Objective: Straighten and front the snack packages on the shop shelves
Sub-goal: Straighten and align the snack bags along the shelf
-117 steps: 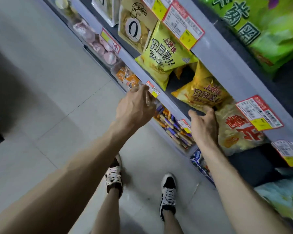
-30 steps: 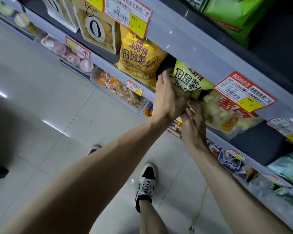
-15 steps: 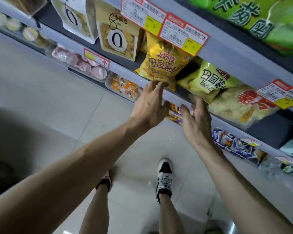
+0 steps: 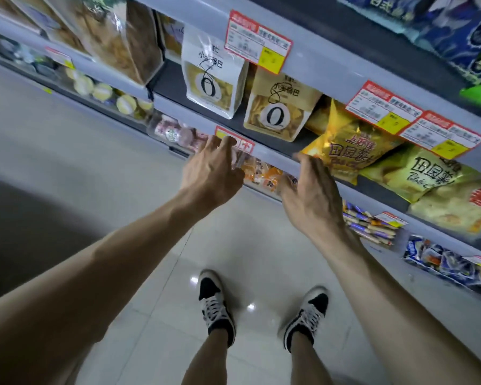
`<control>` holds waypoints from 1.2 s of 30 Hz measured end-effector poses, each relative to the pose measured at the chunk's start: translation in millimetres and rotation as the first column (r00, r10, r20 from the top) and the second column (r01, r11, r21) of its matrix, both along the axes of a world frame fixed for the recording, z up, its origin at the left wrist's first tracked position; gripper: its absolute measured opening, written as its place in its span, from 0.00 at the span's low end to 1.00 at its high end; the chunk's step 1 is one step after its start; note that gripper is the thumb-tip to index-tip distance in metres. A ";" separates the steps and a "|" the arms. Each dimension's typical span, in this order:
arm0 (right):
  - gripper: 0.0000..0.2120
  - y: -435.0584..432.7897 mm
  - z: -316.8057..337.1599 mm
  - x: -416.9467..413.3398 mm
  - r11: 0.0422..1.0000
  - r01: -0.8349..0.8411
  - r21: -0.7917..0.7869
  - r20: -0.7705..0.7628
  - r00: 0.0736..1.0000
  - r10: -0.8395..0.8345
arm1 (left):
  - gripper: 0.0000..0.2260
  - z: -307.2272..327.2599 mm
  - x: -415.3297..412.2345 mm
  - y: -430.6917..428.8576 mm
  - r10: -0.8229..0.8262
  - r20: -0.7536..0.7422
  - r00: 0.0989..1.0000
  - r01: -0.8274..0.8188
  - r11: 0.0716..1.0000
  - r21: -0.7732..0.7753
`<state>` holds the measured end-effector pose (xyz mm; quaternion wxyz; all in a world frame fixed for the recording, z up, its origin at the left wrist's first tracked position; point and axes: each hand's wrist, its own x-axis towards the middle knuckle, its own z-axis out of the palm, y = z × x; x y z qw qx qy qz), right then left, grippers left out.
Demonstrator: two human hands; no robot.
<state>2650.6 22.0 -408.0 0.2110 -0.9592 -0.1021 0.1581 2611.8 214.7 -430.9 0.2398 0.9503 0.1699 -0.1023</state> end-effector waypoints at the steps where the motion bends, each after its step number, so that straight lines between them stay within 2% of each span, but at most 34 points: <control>1: 0.26 8.4 0.1 3.4 1.000 0.003 -0.012 0.005 1.000 -0.003 | 0.27 -1.0 3.1 9.7 0.008 -0.012 1.000 -0.008 1.000 0.017; 5: 0.29 29.7 -5.3 21.1 0.996 0.089 -0.023 -0.038 0.995 -0.090 | 0.36 -8.4 28.9 38.5 0.130 0.022 0.991 -0.130 0.991 0.028; 10: 0.34 46.9 -14.4 37.8 0.959 0.258 0.121 -0.135 0.961 -0.242 | 0.46 -24.5 73.0 59.4 0.342 0.165 0.925 -0.327 0.938 -0.113; 13: 0.36 53.9 -20.3 46.2 0.920 0.337 0.199 -0.189 0.935 -0.301 | 0.54 -33.9 92.7 62.9 0.430 0.181 0.884 -0.395 0.897 -0.200; 16: 0.37 58.2 -25.1 59.5 0.872 0.429 0.237 -0.229 0.897 -0.379 | 0.56 -41.3 104.6 59.6 0.509 0.199 0.837 -0.453 0.850 -0.269; 19: 0.36 59.1 -29.1 72.8 0.843 0.480 0.244 -0.270 0.868 -0.416 | 0.64 -51.1 114.4 58.0 0.555 0.225 0.801 -0.485 0.821 -0.299; 22: 0.32 57.0 -36.0 80.1 0.827 0.487 0.281 -0.279 0.866 -0.415 | 0.71 -55.5 125.0 61.6 0.598 0.182 0.781 -0.511 0.779 -0.364; 25: 0.31 54.6 -39.3 80.9 0.813 0.496 0.305 -0.286 0.862 -0.418 | 0.70 -55.6 131.5 63.5 0.606 0.204 0.769 -0.494 0.766 -0.411; 31: 0.30 55.0 -44.6 76.6 0.772 0.520 0.366 -0.295 0.852 -0.434 | 0.62 -56.4 116.0 72.9 0.635 0.288 0.717 -0.468 0.745 -0.476; 36: 0.33 56.2 -51.8 71.2 0.760 0.508 0.407 -0.260 0.861 -0.436 | 0.60 -53.2 86.9 85.6 0.711 0.310 0.631 -0.515 0.683 -0.518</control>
